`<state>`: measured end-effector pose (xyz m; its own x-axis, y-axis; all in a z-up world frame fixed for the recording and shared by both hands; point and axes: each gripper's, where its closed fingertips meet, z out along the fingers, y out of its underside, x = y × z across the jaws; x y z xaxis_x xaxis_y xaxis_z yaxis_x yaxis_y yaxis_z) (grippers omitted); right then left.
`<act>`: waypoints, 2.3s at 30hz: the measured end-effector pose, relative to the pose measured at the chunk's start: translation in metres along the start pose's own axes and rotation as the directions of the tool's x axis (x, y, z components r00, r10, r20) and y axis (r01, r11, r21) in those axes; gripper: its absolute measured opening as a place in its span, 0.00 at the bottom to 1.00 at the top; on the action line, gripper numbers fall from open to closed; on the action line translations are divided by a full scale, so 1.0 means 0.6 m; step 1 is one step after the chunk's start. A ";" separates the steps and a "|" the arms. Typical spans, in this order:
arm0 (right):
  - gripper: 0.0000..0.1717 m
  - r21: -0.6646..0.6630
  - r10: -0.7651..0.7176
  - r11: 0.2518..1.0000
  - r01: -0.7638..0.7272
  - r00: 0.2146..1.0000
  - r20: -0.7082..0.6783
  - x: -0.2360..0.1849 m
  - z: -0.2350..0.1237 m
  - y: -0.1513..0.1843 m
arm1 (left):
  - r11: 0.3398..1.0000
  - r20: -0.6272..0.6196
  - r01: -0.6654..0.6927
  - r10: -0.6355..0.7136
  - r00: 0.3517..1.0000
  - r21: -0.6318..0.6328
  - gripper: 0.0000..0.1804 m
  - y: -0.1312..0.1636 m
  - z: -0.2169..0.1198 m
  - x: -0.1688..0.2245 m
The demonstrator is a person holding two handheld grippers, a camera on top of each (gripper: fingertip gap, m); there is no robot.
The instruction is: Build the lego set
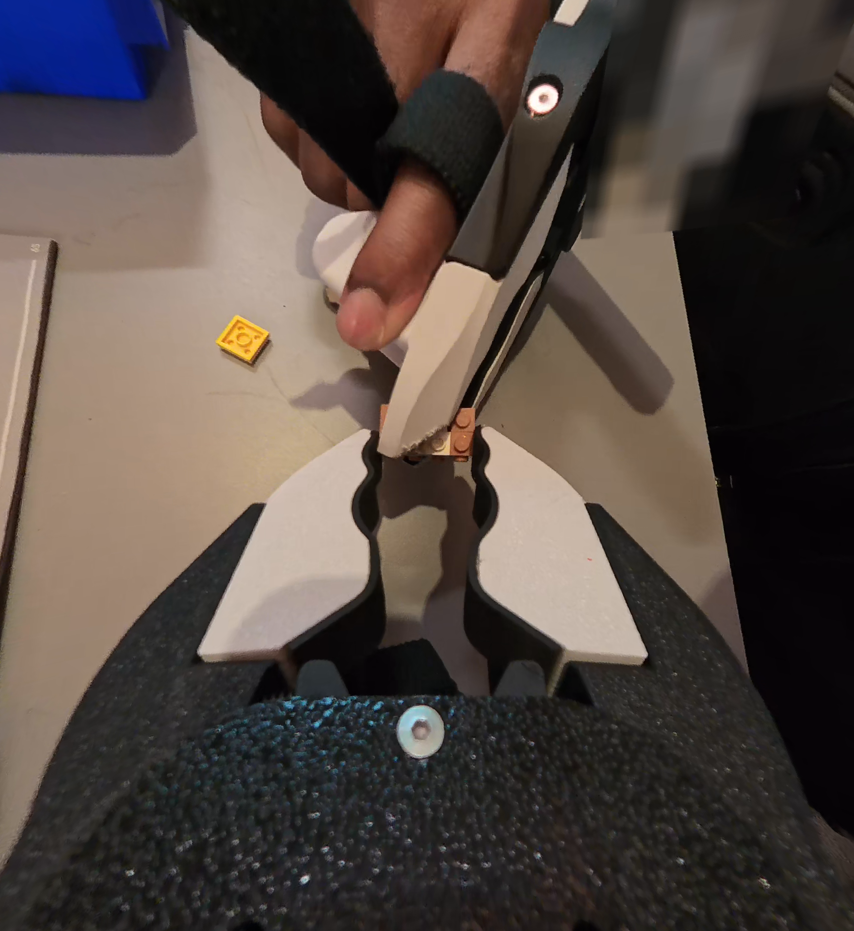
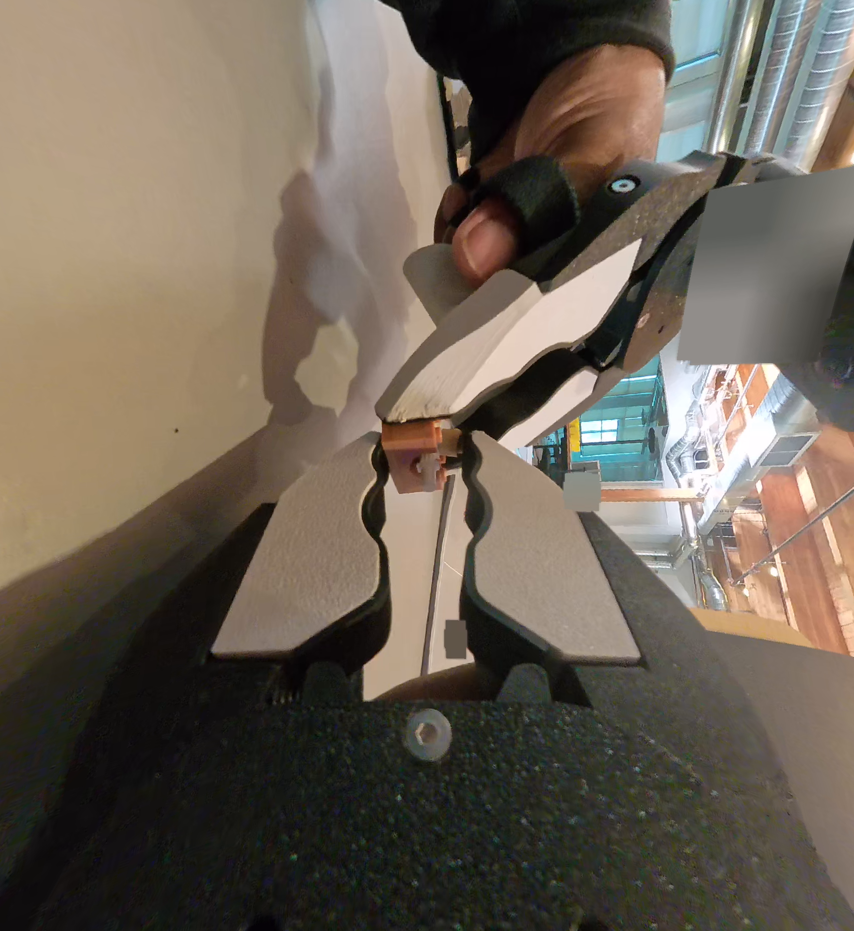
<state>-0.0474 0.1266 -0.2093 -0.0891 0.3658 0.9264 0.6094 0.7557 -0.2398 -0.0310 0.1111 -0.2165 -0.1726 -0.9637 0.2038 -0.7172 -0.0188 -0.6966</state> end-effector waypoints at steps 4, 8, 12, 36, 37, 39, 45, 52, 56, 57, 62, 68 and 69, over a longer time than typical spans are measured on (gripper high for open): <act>0.16 -0.008 0.003 1.000 -0.002 1.000 0.013 -0.001 0.000 0.000 | 1.000 -0.002 0.001 -0.001 1.000 -0.003 0.19 0.001 0.001 0.000; 0.16 -0.003 0.074 0.997 -0.074 0.997 -0.037 0.014 -0.001 0.005 | 0.997 -0.019 0.042 -0.041 0.999 0.067 0.19 -0.011 -0.007 -0.004; 0.16 0.004 0.151 0.988 -0.152 0.981 -0.123 0.038 -0.005 0.015 | 0.986 -0.011 0.079 -0.079 0.997 0.149 0.22 -0.027 -0.017 -0.013; 0.17 0.083 0.284 0.957 -0.279 0.956 -0.070 0.037 -0.013 0.003 | 0.981 -0.074 0.099 -0.088 0.993 0.168 0.19 -0.030 -0.012 -0.001; 0.17 0.080 0.281 0.958 -0.276 0.958 -0.063 0.035 -0.013 0.002 | 0.981 -0.081 0.105 -0.093 0.992 0.163 0.19 -0.029 -0.011 0.000; 0.17 0.071 0.273 0.960 -0.270 0.961 -0.045 0.032 -0.012 0.002 | 0.982 -0.084 0.110 -0.098 0.992 0.151 0.19 -0.026 -0.009 0.001; 0.17 0.042 0.262 0.964 -0.264 0.964 0.036 0.017 -0.011 -0.001 | 0.989 -0.080 0.105 -0.097 0.992 0.104 0.19 -0.017 -0.001 0.005; 0.17 0.006 0.232 0.973 -0.232 0.971 0.066 0.008 -0.010 0.001 | 0.990 -0.075 0.121 -0.116 0.990 0.073 0.19 -0.010 0.005 0.005; 0.17 -0.019 0.215 0.977 -0.214 0.973 0.082 0.003 -0.008 0.004 | 0.989 -0.074 0.136 -0.132 0.988 0.059 0.19 -0.007 0.009 0.004; 0.17 -0.027 0.207 0.978 -0.205 0.974 0.086 0.001 -0.008 0.004 | 0.989 -0.075 0.140 -0.136 0.988 0.056 0.19 -0.005 0.010 0.004; 0.16 -0.060 0.165 0.985 -0.160 0.982 0.087 -0.002 -0.007 0.009 | 0.986 -0.062 0.158 -0.155 0.986 0.048 0.19 -0.003 0.014 0.000; 0.16 -0.075 0.156 0.986 -0.150 0.984 0.089 -0.003 -0.006 0.012 | 0.985 -0.057 0.168 -0.165 0.985 0.045 0.19 -0.002 0.015 -0.002; 0.16 -0.077 0.161 0.985 -0.154 0.983 0.090 -0.004 -0.006 0.012 | 0.985 -0.056 0.168 -0.166 0.985 0.044 0.19 -0.002 0.015 -0.003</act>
<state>-0.0398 0.1292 -0.2122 -0.0608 0.5299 0.8459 0.6745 0.6465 -0.3565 -0.0239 0.1102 -0.2224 -0.0888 -0.9307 0.3547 -0.7053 -0.1928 -0.6822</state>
